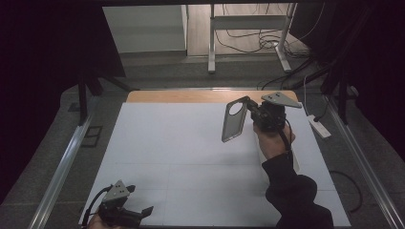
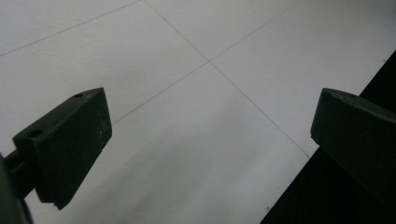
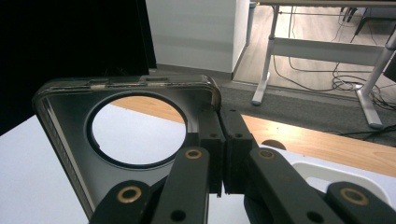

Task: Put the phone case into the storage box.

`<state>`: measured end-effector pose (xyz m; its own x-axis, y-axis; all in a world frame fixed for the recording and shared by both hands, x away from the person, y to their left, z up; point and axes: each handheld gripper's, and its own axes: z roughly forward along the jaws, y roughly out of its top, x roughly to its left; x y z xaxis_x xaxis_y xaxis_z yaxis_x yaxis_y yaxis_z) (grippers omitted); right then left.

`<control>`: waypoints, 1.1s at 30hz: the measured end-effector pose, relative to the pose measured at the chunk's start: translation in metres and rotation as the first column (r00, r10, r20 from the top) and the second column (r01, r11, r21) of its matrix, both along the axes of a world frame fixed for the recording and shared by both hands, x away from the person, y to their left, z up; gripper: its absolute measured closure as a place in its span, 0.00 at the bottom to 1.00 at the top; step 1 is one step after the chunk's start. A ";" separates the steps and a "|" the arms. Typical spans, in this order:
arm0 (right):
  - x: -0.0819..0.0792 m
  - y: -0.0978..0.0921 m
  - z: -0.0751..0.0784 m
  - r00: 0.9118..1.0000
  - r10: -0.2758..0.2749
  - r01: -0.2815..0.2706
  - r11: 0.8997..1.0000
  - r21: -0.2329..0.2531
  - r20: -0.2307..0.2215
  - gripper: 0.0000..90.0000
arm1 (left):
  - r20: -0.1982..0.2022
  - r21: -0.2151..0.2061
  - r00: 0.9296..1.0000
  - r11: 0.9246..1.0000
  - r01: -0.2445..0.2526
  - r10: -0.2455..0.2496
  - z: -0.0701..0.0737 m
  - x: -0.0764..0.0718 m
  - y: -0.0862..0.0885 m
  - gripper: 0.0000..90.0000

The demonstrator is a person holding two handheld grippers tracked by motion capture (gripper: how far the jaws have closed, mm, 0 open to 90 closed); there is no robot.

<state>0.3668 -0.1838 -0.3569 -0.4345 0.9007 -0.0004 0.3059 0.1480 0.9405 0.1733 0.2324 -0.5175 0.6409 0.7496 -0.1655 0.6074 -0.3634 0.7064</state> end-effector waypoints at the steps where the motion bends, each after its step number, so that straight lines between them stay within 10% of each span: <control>1: 0.000 0.000 0.001 1.000 -0.003 0.003 1.000 -0.002 0.000 0.99 | 0.001 0.000 1.000 1.000 0.000 0.000 0.000 0.000 0.000 0.00; 33: 0.013 -0.026 0.030 0.996 -0.083 0.084 0.996 -0.024 0.040 0.99 | 0.010 0.000 0.998 0.999 -0.054 0.054 0.003 -0.007 0.008 0.00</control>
<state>0.3794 -0.2103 -0.3265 -0.3571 0.9332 -0.0396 0.2816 0.1479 0.9481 0.1668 0.2402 -0.5141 0.6011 0.7833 -0.1586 0.6188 -0.3306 0.7126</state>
